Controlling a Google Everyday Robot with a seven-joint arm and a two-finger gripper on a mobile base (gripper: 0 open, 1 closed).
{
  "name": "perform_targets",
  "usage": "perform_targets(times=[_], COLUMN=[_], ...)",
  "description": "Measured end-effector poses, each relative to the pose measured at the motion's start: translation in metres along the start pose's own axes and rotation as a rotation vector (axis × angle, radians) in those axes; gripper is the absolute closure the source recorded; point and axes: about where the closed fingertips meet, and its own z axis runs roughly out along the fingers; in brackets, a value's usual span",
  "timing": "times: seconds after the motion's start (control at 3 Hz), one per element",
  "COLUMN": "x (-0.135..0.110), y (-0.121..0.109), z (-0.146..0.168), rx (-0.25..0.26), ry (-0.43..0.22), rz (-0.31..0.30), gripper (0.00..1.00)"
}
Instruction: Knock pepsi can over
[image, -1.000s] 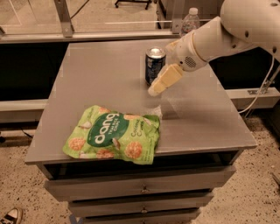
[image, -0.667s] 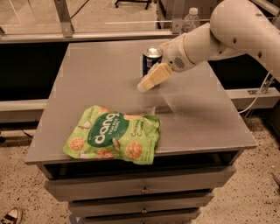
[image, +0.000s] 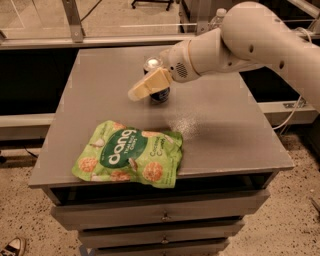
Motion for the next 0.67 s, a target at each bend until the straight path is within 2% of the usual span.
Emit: perform_targets(times=[0.33,0.67], x=[-0.037,-0.054], y=[0.048,0.075], z=[0.007,0.01], rx=[-0.09,-0.143], ry=[-0.037,-0.045], rz=[0.077,0.11], gripper=[0.0,0.0])
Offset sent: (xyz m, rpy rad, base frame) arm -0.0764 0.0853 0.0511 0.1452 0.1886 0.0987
